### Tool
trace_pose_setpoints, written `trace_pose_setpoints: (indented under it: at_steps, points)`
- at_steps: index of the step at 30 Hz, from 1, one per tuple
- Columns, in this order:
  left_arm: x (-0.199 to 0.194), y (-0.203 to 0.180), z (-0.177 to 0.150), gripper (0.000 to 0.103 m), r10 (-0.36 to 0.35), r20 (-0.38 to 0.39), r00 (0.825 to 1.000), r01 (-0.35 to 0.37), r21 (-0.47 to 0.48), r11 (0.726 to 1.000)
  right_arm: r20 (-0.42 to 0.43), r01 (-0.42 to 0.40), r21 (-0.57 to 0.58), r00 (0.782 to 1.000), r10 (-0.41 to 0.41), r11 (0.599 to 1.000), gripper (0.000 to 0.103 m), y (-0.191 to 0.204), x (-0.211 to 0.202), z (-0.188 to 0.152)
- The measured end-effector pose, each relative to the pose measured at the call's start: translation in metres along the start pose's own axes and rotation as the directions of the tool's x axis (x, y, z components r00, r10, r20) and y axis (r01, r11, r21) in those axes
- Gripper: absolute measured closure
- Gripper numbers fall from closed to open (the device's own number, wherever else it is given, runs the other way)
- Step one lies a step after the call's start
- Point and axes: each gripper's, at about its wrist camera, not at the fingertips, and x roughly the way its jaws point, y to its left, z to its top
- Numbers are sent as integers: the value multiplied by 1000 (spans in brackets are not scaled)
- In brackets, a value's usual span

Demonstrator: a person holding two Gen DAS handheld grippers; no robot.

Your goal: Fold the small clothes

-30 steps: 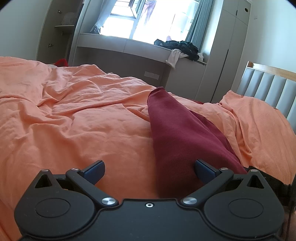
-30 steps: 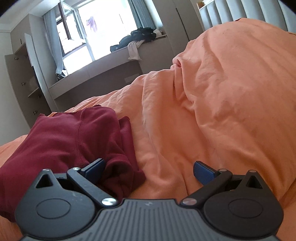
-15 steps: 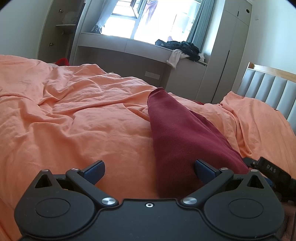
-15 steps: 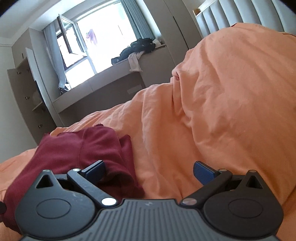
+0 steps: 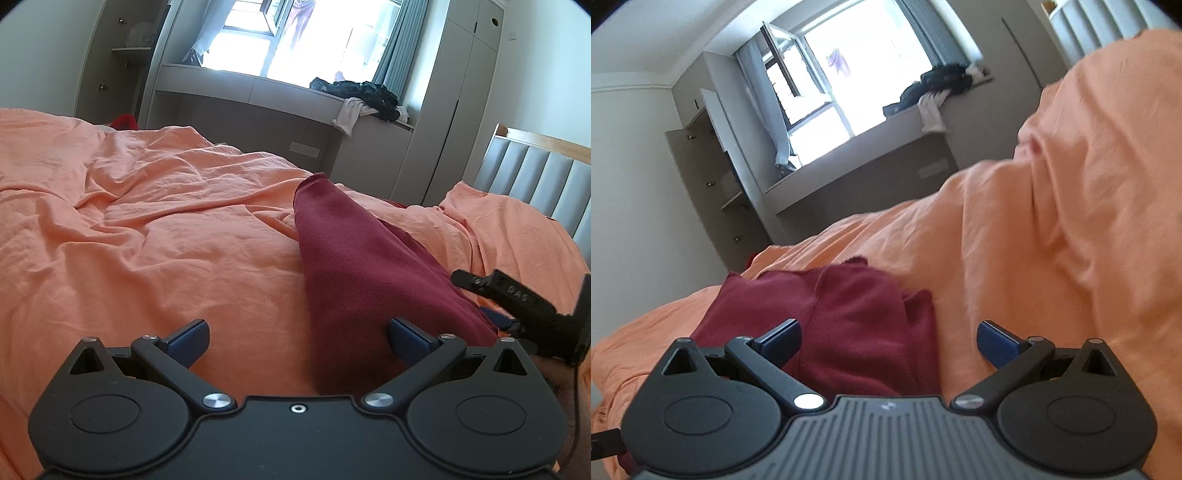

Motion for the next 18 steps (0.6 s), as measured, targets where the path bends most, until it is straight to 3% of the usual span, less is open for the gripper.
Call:
trace_pose_setpoints:
  at_steps: [9,18]
  points:
    - [1,-1,0,0,0,-2,1000,0,0,1000,45,-19,37,999,18,999,12,-2,-3,-30]
    - [1,-1,-1,0,0,-2,1000,0,1,1000,29,-67,119,998,64,991,19,-10,-5,-31]
